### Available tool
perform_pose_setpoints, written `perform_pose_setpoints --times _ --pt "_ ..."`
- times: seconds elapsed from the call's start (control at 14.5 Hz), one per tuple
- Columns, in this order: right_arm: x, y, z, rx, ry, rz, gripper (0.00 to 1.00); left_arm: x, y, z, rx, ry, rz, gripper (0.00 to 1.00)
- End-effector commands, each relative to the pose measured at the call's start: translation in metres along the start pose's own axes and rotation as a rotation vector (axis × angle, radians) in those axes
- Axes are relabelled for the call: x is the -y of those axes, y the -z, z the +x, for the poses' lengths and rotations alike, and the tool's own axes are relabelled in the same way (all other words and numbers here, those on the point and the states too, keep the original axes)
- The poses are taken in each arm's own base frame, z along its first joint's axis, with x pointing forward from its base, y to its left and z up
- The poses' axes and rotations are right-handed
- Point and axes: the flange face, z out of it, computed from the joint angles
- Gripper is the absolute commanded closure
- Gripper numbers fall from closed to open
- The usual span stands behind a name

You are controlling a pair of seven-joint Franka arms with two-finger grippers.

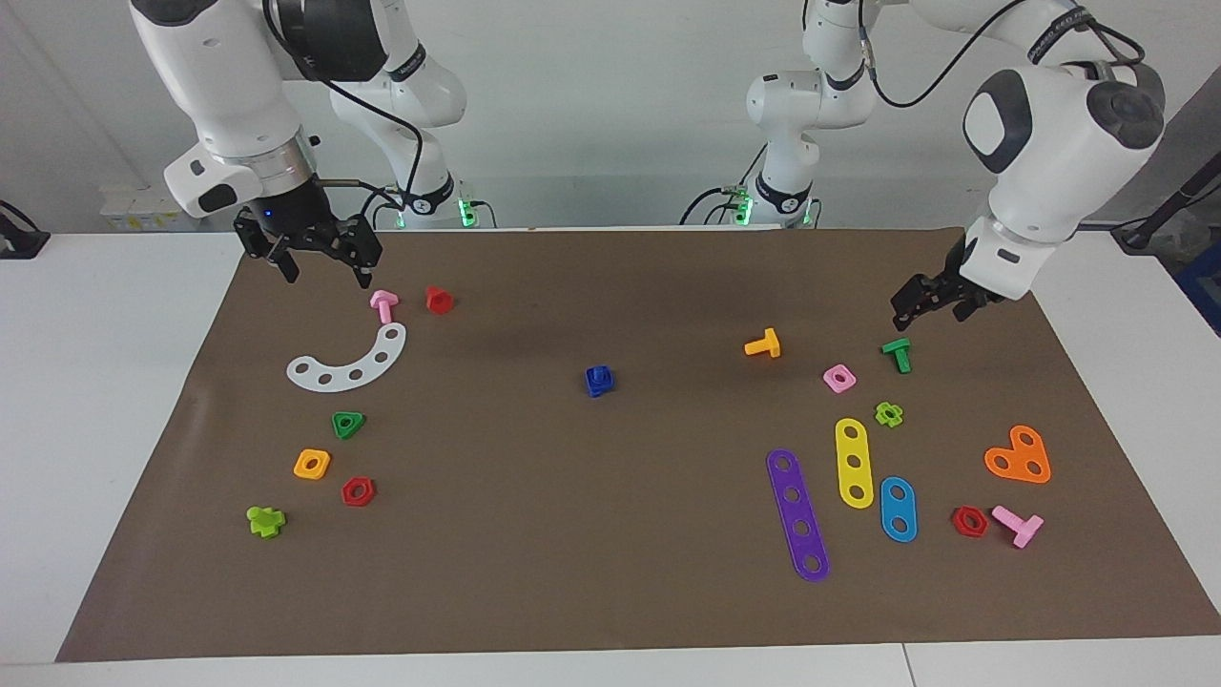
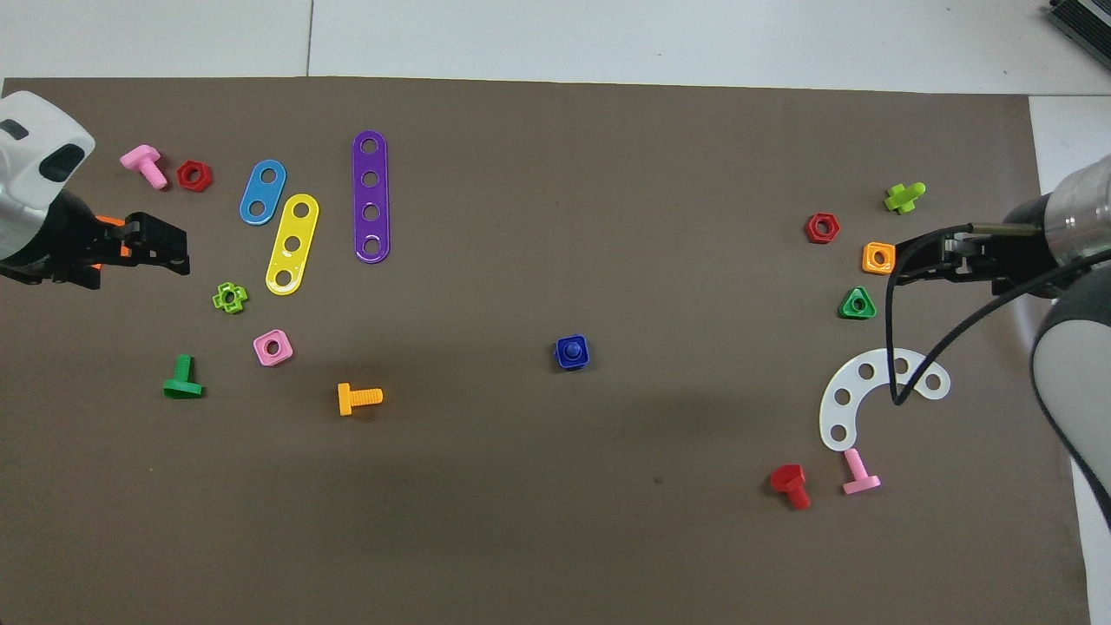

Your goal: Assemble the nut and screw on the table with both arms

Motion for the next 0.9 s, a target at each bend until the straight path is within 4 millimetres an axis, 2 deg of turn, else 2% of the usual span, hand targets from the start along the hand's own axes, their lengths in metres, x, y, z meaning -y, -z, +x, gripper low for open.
perform_pose_setpoints --times 0.0,0.28,0.83 --pt "-0.001 0.001 -0.006 -0.006 -0.014 0.020 0.00 -0.003 0.022 -0.023 -0.019 -0.013 0.043 0.00" --pt "-0.001 0.001 -0.006 -0.006 -0.014 0.020 0.00 -0.011 0.045 -0.025 -0.006 -0.037 0.073 0.00" --pt "-0.001 0.001 -0.006 -0.006 -0.014 0.020 0.00 -0.016 0.045 -0.024 -0.032 -0.053 0.071 0.00"
